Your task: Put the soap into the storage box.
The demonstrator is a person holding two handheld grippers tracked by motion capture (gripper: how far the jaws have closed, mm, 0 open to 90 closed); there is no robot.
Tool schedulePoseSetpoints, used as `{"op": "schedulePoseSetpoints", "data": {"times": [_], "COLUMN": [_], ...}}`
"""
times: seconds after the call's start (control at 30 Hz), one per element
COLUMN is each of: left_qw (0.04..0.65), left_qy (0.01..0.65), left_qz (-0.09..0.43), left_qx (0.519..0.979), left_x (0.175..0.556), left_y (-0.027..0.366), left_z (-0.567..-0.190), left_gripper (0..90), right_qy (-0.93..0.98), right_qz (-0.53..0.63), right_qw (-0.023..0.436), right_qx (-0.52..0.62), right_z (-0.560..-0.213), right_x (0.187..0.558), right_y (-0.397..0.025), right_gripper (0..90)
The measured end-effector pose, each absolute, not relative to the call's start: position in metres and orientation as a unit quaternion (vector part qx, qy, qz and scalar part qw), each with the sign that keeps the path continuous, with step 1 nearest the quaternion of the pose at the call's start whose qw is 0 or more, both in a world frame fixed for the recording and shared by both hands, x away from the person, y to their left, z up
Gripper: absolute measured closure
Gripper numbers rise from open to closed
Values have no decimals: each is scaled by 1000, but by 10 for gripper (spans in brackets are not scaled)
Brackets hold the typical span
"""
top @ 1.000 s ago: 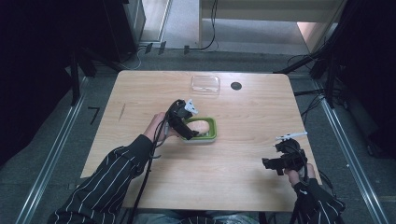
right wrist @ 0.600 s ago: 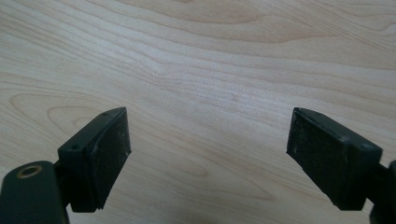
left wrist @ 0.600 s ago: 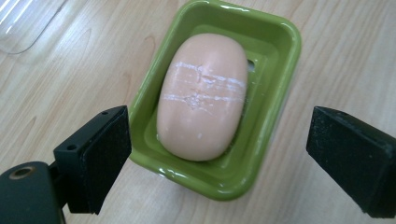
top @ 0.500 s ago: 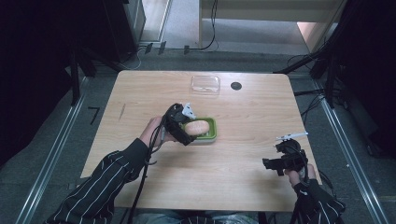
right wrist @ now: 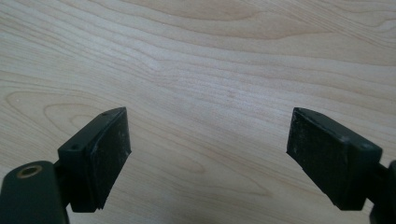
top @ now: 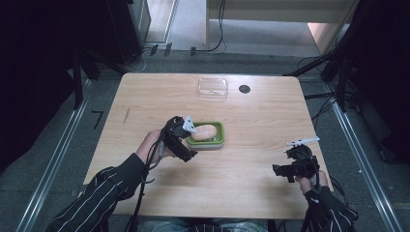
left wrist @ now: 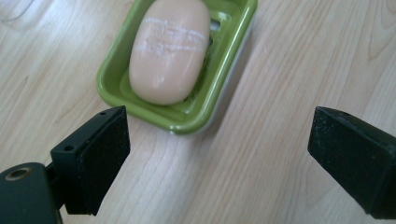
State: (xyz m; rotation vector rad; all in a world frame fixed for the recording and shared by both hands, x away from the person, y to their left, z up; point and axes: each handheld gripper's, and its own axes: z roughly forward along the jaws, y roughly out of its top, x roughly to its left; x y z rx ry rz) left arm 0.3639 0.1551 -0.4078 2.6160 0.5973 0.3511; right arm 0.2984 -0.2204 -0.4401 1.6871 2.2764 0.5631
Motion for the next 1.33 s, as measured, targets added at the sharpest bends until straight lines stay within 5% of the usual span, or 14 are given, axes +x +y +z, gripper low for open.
{"op": "schedulePoseSetpoints", "data": {"times": [1.33], "left_qw": [165], "left_qy": [217], "left_qz": [107], "left_qx": [956], "left_x": [303], "left_y": [181], "left_z": [-432], "left_gripper": [49], "right_qy": [785], "right_qz": [192], "right_qw": [130], "right_qx": [574], "right_z": [-441], "right_x": [295], "right_y": [-222], "right_gripper": [141]}}
